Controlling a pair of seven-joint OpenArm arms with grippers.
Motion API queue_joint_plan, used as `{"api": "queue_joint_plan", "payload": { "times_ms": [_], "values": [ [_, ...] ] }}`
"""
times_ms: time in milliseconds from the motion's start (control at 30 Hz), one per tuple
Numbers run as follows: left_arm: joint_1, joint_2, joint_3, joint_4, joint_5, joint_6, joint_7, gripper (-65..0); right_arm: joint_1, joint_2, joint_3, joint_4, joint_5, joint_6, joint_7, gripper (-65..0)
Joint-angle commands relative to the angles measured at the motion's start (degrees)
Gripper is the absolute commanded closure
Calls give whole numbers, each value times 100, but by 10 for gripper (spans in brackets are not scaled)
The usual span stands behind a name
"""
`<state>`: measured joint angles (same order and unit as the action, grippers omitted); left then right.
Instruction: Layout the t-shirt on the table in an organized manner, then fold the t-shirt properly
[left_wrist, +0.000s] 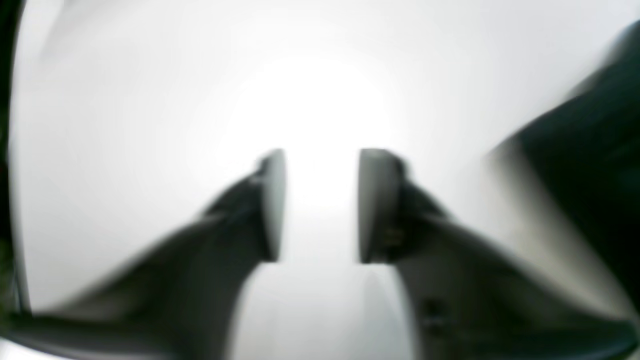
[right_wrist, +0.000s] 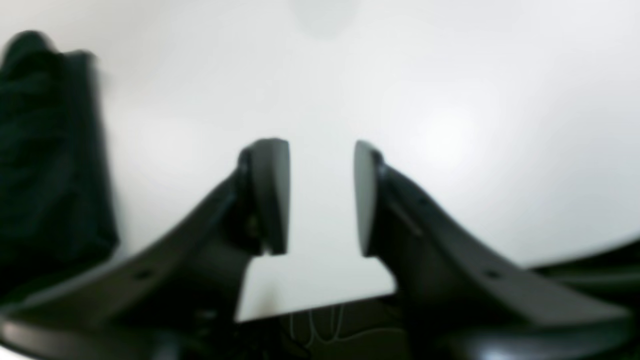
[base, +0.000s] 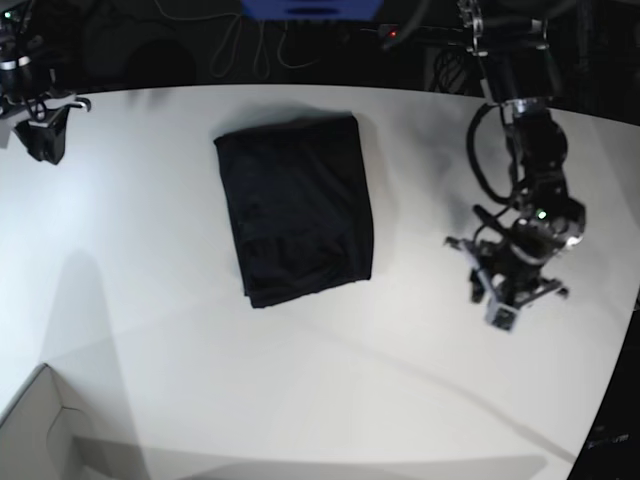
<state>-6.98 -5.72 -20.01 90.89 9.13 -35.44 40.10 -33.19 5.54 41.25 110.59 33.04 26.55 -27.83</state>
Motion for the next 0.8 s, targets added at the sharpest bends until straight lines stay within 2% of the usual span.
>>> {"api": "queue_joint_plan", "payload": {
  "times_ms": [0, 67, 100, 200, 367, 467, 567, 767],
  "values": [
    [52, -13, -263, 216, -187, -3, -67, -73, 53, 118, -42, 76, 68, 14, 159, -109],
    [544, -57, -931, 392, -609, -3, 39, 0, 167, 154, -174, 49, 68, 14, 159, -29],
    [747, -66, -1221, 454, -838, -3, 47, 0, 211, 171, -262, 14, 68, 14, 159, 0],
    [1441, -224, -2091, 665, -1488, -3, 56, -2, 493, 347, -631, -127, 68, 14, -87, 0],
    [2531, -426, -3067, 744, -2640, -3, 30, 0, 1055, 655, -1466, -513, 68, 14, -1001, 0],
    [3050, -453, -3498, 735, -3124, -3, 12, 0, 1381, 839, -2125, -751, 68, 14, -1344, 0],
    [3358, -470, -3753, 682, -3282, -3, 12, 0, 1618, 857, -2706, -1023, 68, 14, -1370, 0],
    [3577, -426, -3981, 673, -3308, -3, 12, 0, 1759, 822, -3444, -1419, 68, 14, -1362, 0]
  ]
}}
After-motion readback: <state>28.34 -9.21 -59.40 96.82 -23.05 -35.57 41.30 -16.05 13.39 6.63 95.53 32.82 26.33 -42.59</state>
